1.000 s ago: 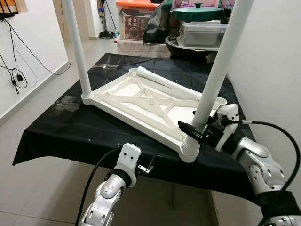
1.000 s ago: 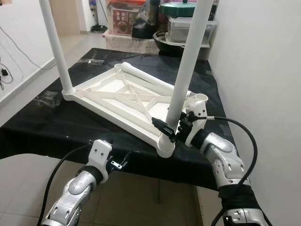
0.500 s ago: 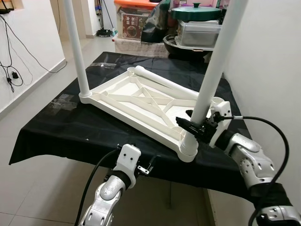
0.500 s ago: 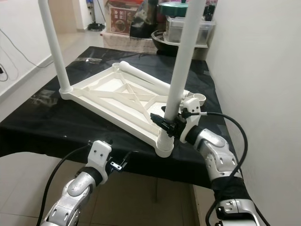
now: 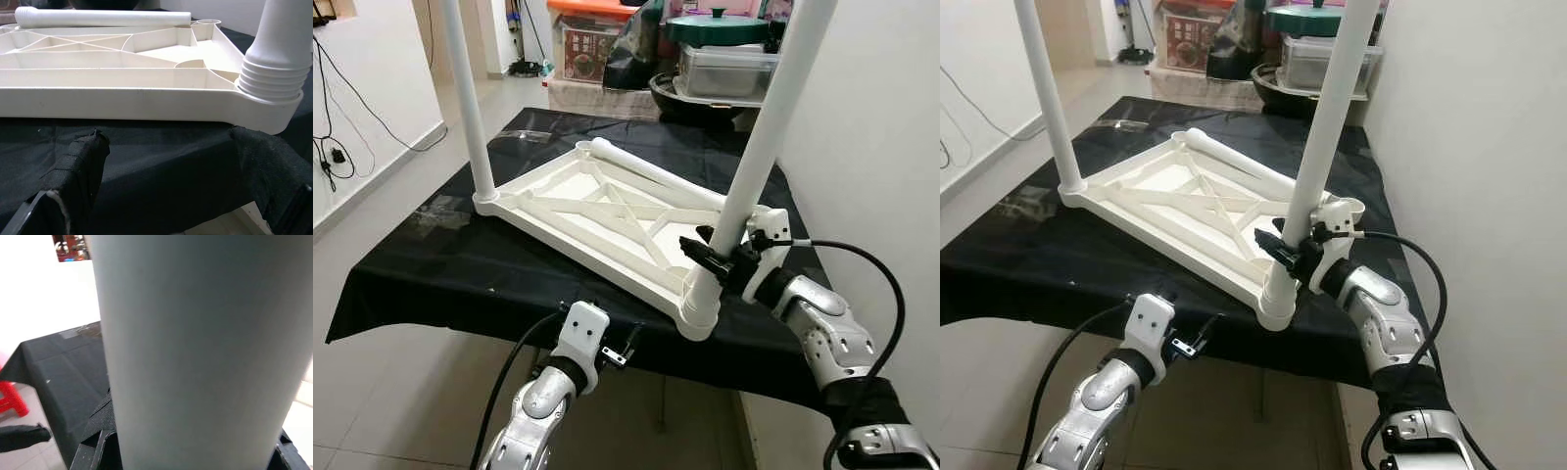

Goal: Building children table

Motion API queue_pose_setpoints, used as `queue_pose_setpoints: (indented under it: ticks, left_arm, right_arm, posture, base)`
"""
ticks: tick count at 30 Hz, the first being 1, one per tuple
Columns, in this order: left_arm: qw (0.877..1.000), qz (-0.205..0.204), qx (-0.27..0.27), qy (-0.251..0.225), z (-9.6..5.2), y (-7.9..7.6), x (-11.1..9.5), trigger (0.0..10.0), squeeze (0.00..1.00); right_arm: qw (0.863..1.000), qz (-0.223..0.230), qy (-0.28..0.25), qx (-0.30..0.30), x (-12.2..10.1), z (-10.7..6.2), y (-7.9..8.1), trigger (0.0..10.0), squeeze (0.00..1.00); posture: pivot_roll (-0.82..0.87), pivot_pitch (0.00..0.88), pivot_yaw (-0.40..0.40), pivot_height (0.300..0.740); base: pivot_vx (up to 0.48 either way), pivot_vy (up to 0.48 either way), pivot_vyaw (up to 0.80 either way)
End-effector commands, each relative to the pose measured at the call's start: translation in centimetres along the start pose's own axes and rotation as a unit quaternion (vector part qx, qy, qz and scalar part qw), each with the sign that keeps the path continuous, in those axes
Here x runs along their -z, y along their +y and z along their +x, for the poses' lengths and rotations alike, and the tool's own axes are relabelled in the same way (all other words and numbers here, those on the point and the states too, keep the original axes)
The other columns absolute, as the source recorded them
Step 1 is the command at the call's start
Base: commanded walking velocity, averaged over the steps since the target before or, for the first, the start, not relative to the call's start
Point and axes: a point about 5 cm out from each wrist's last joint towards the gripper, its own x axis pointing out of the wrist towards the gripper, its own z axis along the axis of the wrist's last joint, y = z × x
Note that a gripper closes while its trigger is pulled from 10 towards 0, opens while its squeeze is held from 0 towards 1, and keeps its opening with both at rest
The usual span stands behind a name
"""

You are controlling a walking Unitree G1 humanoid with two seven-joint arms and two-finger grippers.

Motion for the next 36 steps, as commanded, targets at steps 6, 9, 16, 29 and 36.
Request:
queue_pose_setpoints:
  ticks: [6, 9, 16, 29, 36]
  left_arm:
    - [1.000, -0.001, 0.000, 0.008, -0.2, -0.1, 0.2, 10.0, 0.00]
    - [1.000, -0.001, -0.002, 0.008, -0.3, 0.0, 0.1, 10.0, 0.00]
    - [1.000, -0.001, -0.001, 0.009, -0.3, 0.0, 0.1, 10.0, 0.00]
    - [1.000, -0.001, -0.005, 0.008, -0.5, 0.0, -0.1, 10.0, 0.00]
    - [1.000, -0.001, -0.006, 0.010, -0.7, 0.0, -0.2, 10.0, 0.00]
  right_arm:
    - [0.994, -0.008, 0.035, 0.106, 2.0, -0.4, -1.4, 0.0, 0.00]
    - [0.982, -0.018, 0.050, 0.181, 2.7, -0.5, -1.9, 0.0, 0.00]
    - [0.934, -0.017, 0.058, 0.353, 3.0, -0.7, -3.4, 0.0, 0.00]
    - [0.799, 0.068, 0.002, 0.598, 1.9, 1.2, -1.9, 0.0, 0.00]
    - [0.779, 0.099, -0.020, 0.619, 0.9, 3.3, 0.4, 0.0, 0.00]
  posture:
    - [0.14, 0.000, -0.096, 0.740]
    - [0.14, 0.000, -0.098, 0.740]
    - [0.14, 0.000, -0.094, 0.740]
    - [0.15, 0.000, -0.098, 0.740]
    - [0.16, 0.000, -0.102, 0.740]
  base:
    - [0.000, 0.000, 0.00]
    - [0.000, 0.000, 0.00]
    - [0.000, 0.000, 0.00]
    - [0.000, 0.000, 0.00]
    - [0.000, 0.000, 0.00]
